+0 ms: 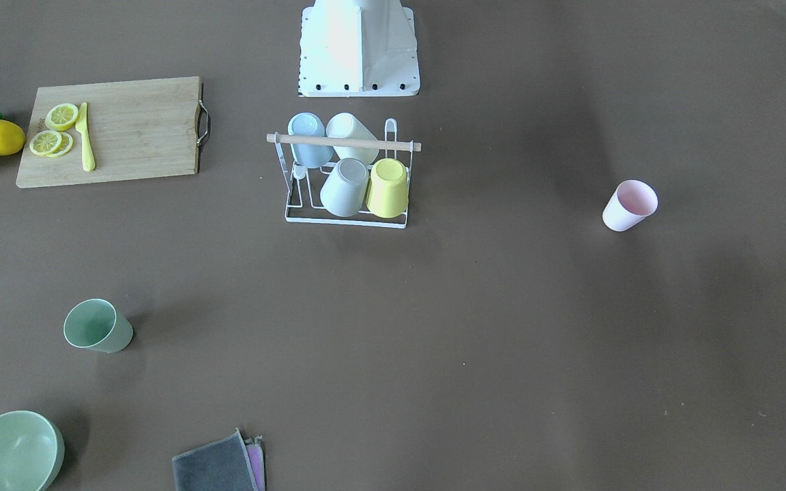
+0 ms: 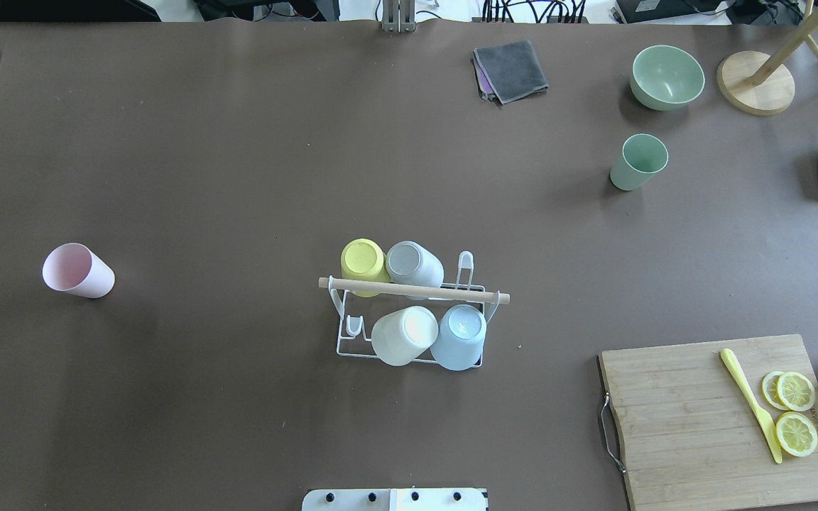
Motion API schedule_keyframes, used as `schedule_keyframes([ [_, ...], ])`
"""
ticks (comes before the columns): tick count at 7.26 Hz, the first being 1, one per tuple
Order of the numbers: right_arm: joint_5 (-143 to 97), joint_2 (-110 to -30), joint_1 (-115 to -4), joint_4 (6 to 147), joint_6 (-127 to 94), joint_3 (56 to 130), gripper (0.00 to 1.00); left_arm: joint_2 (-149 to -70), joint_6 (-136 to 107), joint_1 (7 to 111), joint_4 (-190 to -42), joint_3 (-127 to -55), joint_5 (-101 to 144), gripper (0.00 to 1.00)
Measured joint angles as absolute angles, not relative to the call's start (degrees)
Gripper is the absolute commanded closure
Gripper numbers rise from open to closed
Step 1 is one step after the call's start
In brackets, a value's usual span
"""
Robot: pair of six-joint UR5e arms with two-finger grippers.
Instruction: Place cup on cup holder
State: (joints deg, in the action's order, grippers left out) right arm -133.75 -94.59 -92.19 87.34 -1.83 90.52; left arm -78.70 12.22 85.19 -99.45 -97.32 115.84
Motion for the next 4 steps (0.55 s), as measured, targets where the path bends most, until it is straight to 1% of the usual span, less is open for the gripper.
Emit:
schedule_keyframes([
  [2,-133.83,-94.45,-92.20,87.31,-1.84,91.18,0.00,-79.88,14.94,82.88,-98.72,-99.39,112.75,0.02],
  [4,-133.86,-94.26,-92.18,87.37,-1.49,93.02,0.00,-83.42,21.56,80.04,-97.50,-100.35,110.89,0.02],
])
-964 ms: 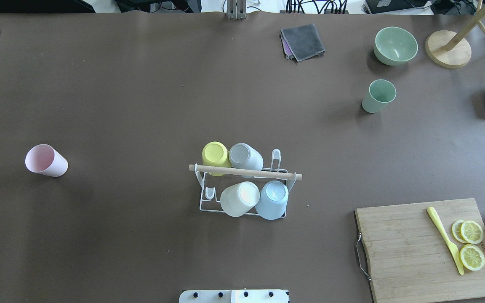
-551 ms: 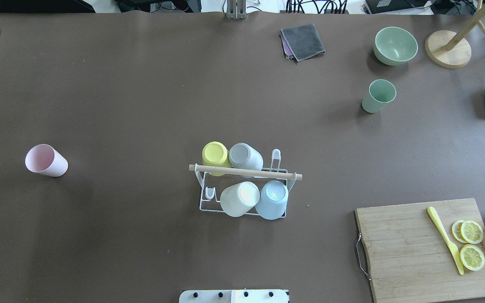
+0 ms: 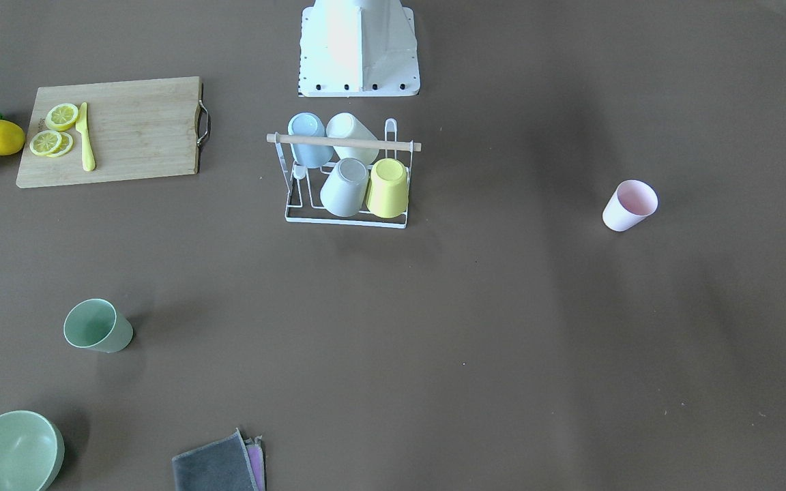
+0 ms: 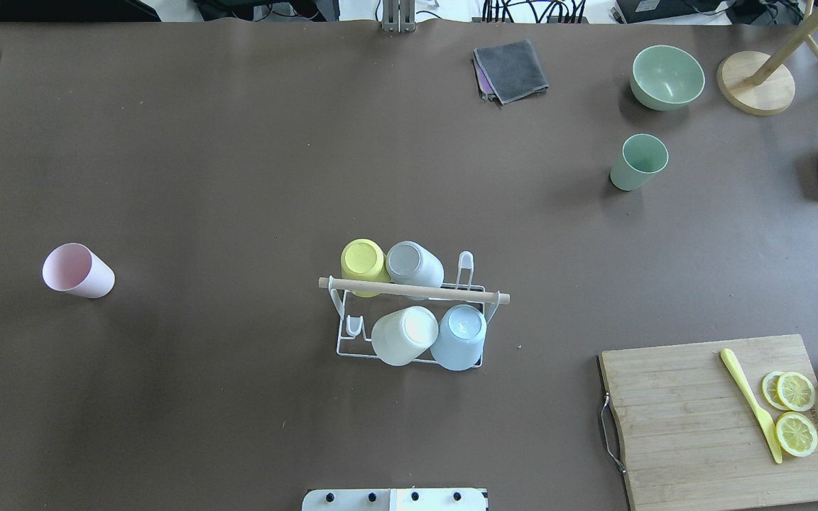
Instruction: Place cup on cup holder
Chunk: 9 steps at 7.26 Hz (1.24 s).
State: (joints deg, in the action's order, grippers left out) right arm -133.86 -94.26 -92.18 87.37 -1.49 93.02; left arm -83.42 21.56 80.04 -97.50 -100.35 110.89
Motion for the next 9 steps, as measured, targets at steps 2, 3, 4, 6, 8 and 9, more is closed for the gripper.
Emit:
schedule_keyframes([
  [2,-133.71,-94.75,-92.16,87.46,-1.30,94.80,0.00,-88.43,31.24,78.12,-92.51,-102.55,104.13,0.02],
  [3,-133.51,-95.03,-92.15,87.41,-1.21,95.51,0.00,-89.48,33.20,75.81,-90.76,-104.95,99.38,0.02],
  [4,-133.31,-95.24,-92.17,87.38,-1.19,96.02,0.00,-89.96,33.98,72.71,-88.71,-107.50,94.39,0.02],
  [6,-131.97,-95.06,-92.15,87.40,-1.22,96.67,0.00,-93.65,34.46,66.00,-78.90,-111.69,85.94,0.02],
  [8,-131.32,-94.46,-91.72,87.43,-1.35,97.72,0.00,-102.62,37.75,57.97,-64.43,-112.55,80.13,0.02],
  [9,-131.26,-93.80,-90.46,87.54,-1.60,98.74,0.00,-107.70,40.04,53.50,-57.44,-111.91,76.90,0.02],
])
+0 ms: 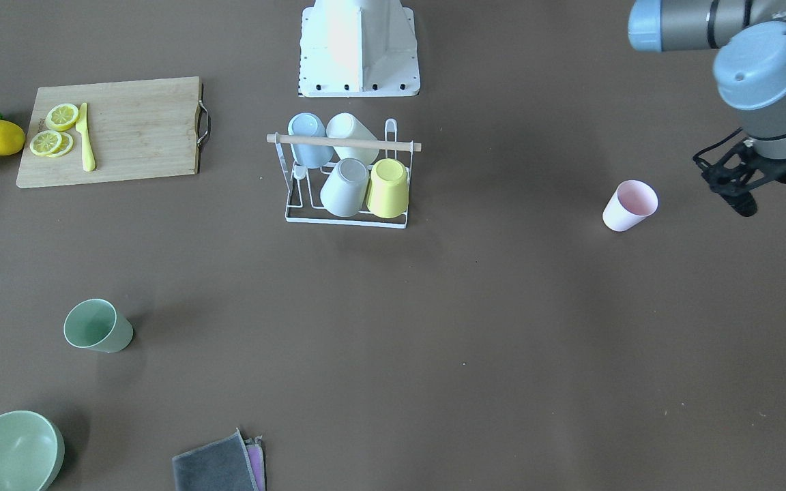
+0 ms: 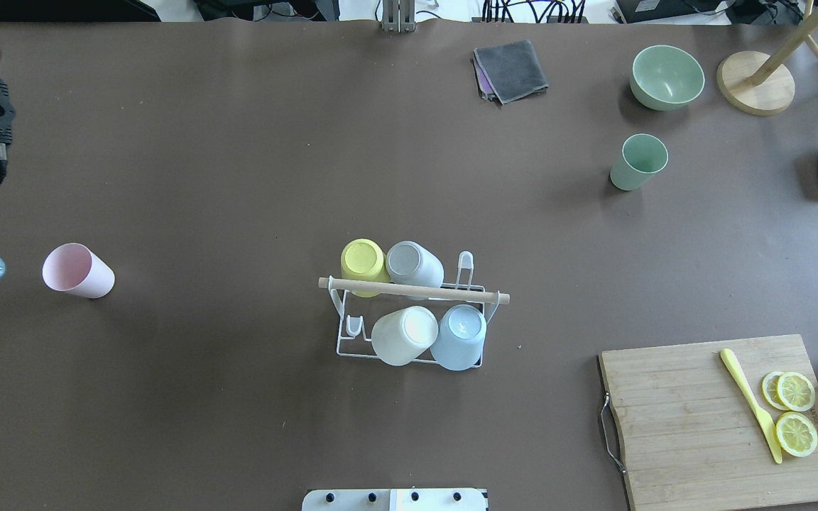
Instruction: Place cup on cup holder
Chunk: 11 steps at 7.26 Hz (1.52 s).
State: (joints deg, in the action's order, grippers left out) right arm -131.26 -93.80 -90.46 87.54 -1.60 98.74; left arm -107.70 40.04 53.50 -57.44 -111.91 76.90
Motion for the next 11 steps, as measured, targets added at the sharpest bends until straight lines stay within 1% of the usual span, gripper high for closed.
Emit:
schedule_keyframes([
  [1,-131.25,-92.76,-88.66,88.17,-1.77,99.99,0.00,-111.23,41.05,49.63,-52.93,-110.21,75.35,0.02],
  [3,-130.80,-90.02,-83.81,90.57,-1.93,102.55,0.00,-115.93,41.59,41.98,-46.99,-105.82,74.54,0.02],
  [5,-128.71,-85.73,-77.88,92.16,-2.01,102.88,0.00,-119.47,41.56,35.80,-41.49,-103.84,74.46,0.02],
  [7,-126.88,-82.04,-73.52,93.21,-1.99,102.98,0.01,-120.19,41.42,31.29,-39.81,-101.48,74.42,0.02],
  [9,-126.37,-78.47,-69.94,94.15,-2.14,102.43,0.04,-120.13,40.09,28.93,-39.60,-98.63,74.37,0.02],
  [10,-126.35,-76.46,-68.45,95.70,-2.28,102.01,0.04,-120.13,38.09,28.28,-39.64,-97.05,74.17,0.02],
  [11,-125.76,-73.94,-66.74,97.63,-2.40,101.58,0.07,-120.14,36.99,27.94,-39.69,-96.15,73.83,0.02],
])
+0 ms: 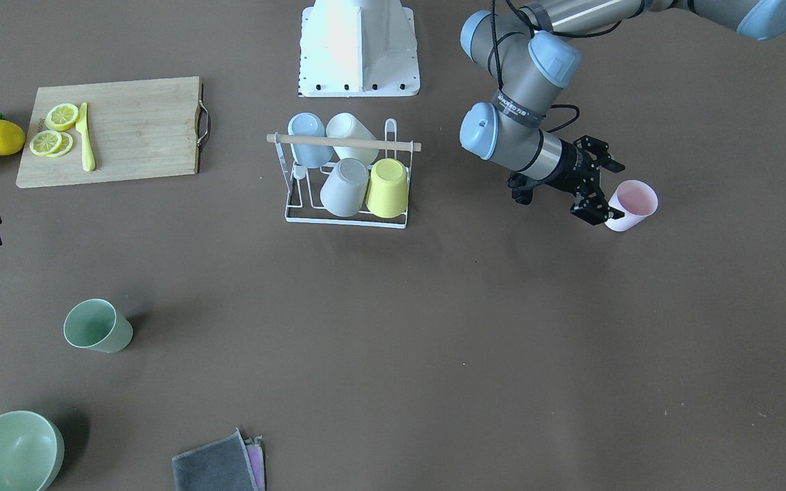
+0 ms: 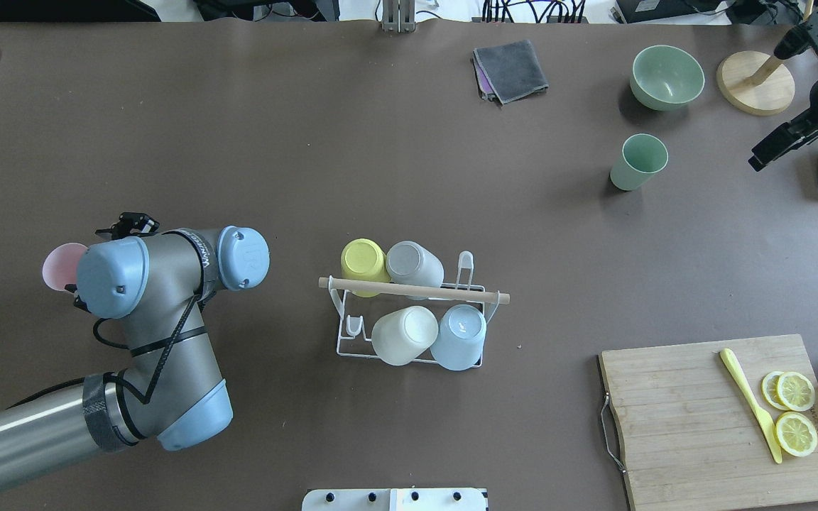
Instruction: Place cup on cup holder
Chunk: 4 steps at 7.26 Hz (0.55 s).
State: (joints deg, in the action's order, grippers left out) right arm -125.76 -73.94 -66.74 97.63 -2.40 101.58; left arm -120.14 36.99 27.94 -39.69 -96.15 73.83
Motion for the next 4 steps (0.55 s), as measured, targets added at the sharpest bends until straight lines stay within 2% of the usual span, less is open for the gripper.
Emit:
schedule_keyframes([
  [2,-124.46,-68.98,-63.49,99.90,-3.07,99.26,0.07,-120.06,36.03,27.61,-40.43,-94.29,72.84,0.02],
  [4,-124.21,-63.10,-61.85,100.38,-4.58,92.86,0.07,-119.77,35.45,27.46,-41.82,-92.86,72.40,0.02],
])
